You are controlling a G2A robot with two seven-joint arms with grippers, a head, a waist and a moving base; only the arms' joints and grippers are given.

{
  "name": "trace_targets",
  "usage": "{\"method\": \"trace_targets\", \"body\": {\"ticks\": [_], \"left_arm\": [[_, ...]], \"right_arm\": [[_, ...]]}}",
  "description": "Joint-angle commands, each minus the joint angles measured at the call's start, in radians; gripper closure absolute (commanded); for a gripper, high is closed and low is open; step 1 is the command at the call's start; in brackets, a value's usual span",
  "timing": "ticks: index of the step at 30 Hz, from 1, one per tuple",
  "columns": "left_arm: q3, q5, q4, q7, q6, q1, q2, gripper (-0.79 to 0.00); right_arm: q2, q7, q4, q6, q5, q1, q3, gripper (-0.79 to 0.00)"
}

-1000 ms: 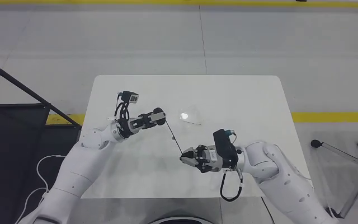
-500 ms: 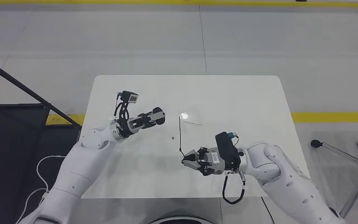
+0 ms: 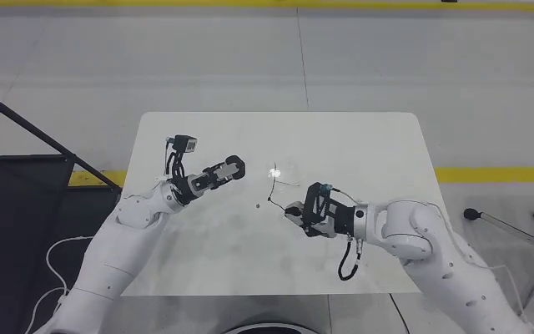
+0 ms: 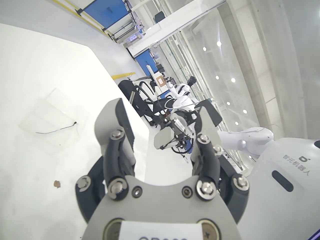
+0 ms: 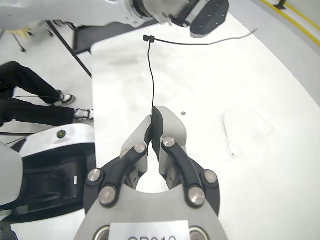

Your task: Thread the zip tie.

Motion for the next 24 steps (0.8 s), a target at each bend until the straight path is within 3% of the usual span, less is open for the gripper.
{"method": "trace_targets", "body": {"ticks": [1,6,16,19,24], "left_arm": [[-0.003,0.023,-0.022,0.021,0.009,0.014,0.001,-0.785],[-0.004,0.025,-0.025,0.023,0.01,0.015,0.001,-0.785],[-0.004,0.025,-0.025,0.023,0.01,0.015,0.001,-0.785],[-0.009,0.059,-0.044,0.068,0.05,0.028,0.0,-0.785],[-0.018,0.069,-0.056,0.155,0.12,0.039,-0.003,-0.785]], "right_arm": [[-0.002,0.082,-0.042,0.088,-0.032,0.013,-0.002,0.0],[-0.01,0.179,-0.072,0.18,-0.055,0.048,-0.014,0.0],[-0.01,0.179,-0.072,0.18,-0.055,0.048,-0.014,0.0],[-0.01,0.181,-0.058,0.188,-0.077,0.042,-0.016,0.0],[-0.029,0.35,-0.092,0.357,-0.206,0.084,-0.084,0.0]]}}
